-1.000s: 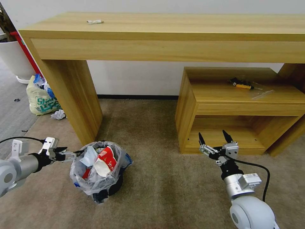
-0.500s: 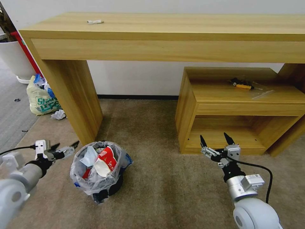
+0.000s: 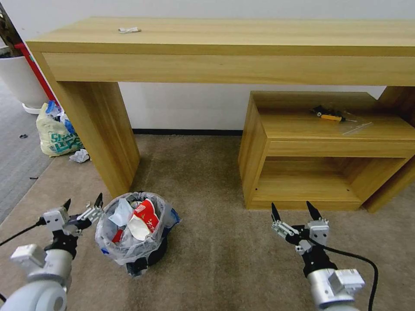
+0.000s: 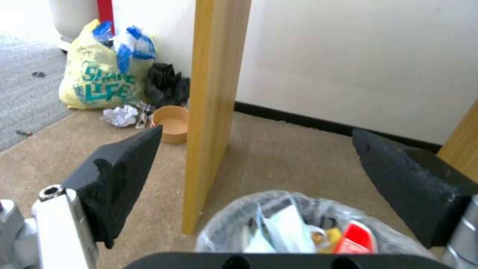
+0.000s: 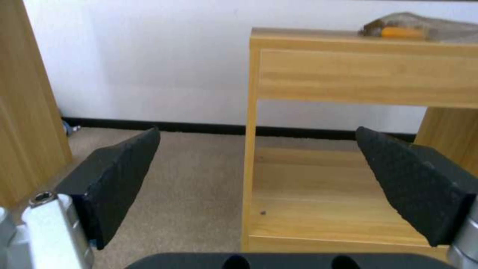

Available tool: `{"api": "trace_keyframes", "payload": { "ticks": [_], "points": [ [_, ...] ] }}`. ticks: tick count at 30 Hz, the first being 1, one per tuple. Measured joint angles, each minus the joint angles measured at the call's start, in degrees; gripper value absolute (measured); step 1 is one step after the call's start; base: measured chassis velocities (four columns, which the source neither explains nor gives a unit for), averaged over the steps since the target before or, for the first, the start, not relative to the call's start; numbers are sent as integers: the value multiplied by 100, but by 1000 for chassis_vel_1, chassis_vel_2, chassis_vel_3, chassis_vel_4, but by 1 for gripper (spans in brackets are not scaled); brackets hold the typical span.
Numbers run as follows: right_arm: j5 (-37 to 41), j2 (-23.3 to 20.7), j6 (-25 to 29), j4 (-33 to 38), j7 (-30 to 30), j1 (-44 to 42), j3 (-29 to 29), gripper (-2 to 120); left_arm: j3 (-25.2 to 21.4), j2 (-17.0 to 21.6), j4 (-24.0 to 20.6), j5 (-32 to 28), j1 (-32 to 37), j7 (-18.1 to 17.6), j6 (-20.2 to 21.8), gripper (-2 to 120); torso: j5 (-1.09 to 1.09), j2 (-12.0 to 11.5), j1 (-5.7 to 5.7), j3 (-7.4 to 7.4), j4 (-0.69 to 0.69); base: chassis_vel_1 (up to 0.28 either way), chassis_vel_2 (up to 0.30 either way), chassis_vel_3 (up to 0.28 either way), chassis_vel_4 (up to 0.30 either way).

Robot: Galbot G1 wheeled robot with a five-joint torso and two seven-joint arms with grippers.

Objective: Pick up the trash bin and place the garbage on the floor into it.

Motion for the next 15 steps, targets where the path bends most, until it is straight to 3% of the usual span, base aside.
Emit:
{"api": "trace_keyframes", "payload": {
  "ticks": [5, 15],
  "points": [
    [-262, 118, 179, 251, 68, -291, -85, 100, 31, -283, -328, 259, 335, 142, 95, 100, 0, 0, 0, 0, 0, 0, 0, 0, 0],
    [-396, 153, 195, 429, 210, -395, -102, 100, 83, -312, -485, 316, 491, 139, 158, 100, 0, 0, 0, 0, 0, 0, 0, 0, 0]
  ]
}}
